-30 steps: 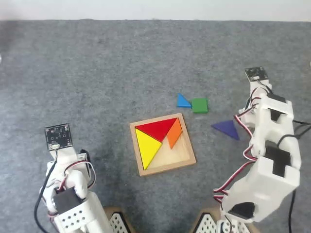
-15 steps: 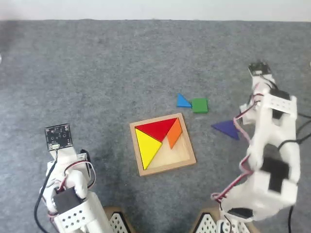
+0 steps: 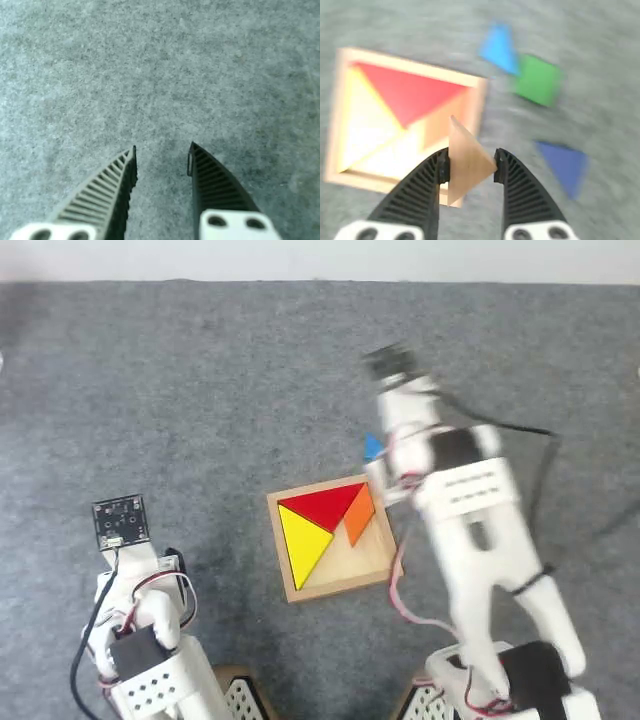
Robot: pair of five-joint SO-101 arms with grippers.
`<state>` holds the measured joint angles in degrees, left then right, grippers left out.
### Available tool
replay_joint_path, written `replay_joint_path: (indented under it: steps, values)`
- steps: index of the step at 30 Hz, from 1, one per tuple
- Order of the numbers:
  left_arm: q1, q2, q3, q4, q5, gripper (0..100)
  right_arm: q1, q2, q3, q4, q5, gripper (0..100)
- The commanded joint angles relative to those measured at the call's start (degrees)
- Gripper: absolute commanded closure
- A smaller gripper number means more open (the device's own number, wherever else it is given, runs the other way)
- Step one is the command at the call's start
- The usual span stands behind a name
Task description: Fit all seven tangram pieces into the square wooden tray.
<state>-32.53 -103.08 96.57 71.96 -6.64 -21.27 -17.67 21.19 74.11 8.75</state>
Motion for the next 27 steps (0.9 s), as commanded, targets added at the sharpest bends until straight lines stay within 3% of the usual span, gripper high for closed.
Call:
replay_joint_path:
  steps: [1, 4, 8, 11, 21, 27]
  values:
    - [-0.1, -1.1, -0.2, 0.3, 0.4, 83, -13.0, 4.1, 1.6, -6.5, 0.3, 99.0]
    - [-0.1, -1.1, -0.2, 0.3, 0.4, 83, -16.8, 8.5, 1.1, -10.8, 8.9, 99.0]
    - [-0.1, -1.1, -0.2, 0.3, 0.4, 83, -19.7, 15.5, -2.8, -10.9, 26.3, 99.0]
    - [-0.1, -1.1, -0.2, 0.3, 0.4, 83, -20.8, 20.7, -7.7, -6.2, 38.0, 99.0]
    - [-0.1, -1.1, -0.2, 0.3, 0.4, 83, -23.9, 31.4, -20.8, 11.2, 87.3, 99.0]
    - [-0.1, -1.1, -0.2, 0.3, 0.4, 83, -21.7, 36.7, -21.5, 10.8, 104.4, 95.9]
